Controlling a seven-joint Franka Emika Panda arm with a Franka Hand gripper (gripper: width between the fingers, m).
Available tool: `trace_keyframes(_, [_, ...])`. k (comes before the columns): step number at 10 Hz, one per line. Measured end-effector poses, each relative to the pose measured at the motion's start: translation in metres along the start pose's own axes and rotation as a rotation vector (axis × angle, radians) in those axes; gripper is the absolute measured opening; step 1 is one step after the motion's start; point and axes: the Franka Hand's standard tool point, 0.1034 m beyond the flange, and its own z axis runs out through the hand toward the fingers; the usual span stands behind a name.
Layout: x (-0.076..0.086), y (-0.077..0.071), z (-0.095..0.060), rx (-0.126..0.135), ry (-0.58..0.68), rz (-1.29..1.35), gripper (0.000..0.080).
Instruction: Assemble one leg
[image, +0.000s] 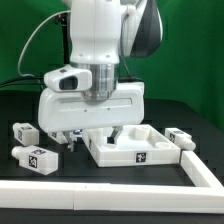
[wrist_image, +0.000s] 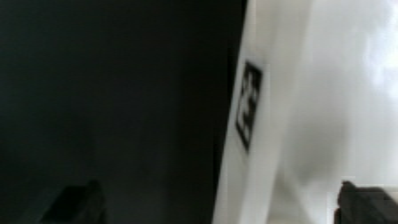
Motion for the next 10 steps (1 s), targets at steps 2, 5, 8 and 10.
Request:
trace_keyframes(2, [-0.001, 0.001, 0.001, 0.001, -0.003, -0.016, 0.0523])
trace_keyframes(5, [-0.001, 0.000, 0.001, 0.001, -0.003, -0.017, 0.0249])
trace_keyframes(8, [-0.001, 0.000, 0.001, 0.002, -0.003, -0.016, 0.0053])
trace_keyframes(10, [-0.004, -0.003, -0.014, 0.017, -0.025, 0.068, 0.0053])
